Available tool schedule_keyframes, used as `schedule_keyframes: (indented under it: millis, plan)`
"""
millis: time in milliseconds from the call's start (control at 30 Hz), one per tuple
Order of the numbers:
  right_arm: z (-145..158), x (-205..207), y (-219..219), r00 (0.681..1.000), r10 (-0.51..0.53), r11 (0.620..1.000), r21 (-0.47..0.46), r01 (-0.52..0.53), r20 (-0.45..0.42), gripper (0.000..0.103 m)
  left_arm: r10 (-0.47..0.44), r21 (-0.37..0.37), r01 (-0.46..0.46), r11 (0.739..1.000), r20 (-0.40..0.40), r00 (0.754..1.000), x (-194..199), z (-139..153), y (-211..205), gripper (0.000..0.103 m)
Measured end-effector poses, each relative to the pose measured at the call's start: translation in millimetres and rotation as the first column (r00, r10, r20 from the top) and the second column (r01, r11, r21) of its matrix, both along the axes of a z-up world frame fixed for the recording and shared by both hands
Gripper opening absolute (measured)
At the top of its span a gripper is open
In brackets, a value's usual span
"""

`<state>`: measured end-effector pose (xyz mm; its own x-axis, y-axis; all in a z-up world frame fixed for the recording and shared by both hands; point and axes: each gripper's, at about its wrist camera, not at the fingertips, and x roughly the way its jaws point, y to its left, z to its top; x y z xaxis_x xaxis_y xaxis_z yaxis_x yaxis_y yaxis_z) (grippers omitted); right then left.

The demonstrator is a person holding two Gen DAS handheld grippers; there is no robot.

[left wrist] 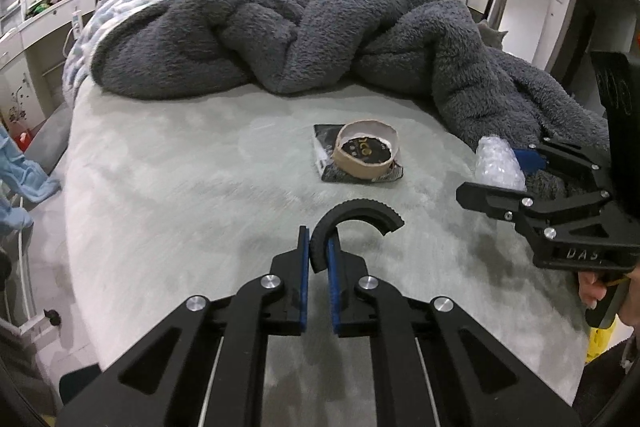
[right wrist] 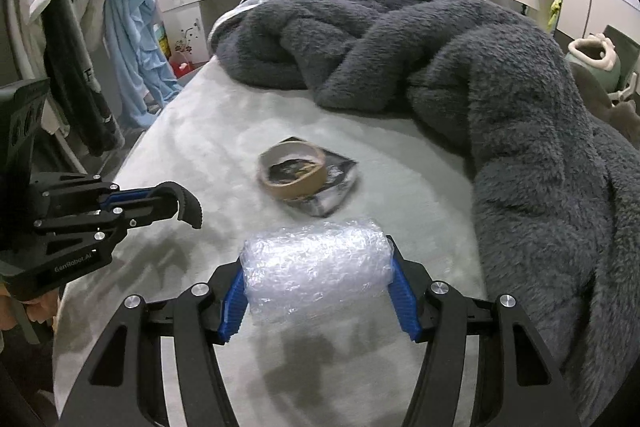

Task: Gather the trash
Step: 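Carry the black piece and bubble wrap roll in both tools to the bin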

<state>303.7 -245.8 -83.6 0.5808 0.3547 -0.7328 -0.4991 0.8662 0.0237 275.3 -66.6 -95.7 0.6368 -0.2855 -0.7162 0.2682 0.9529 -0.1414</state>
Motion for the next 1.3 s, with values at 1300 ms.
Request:
schedule_keyframes:
  millis: [1300]
  plan:
    - [47,-103,120,0.984,0.176,0.984,-0.012,-0.175,0.023,0.061,0.307,0.017,-0.307,0.952,-0.034,0.951,-126,14,134,0.009]
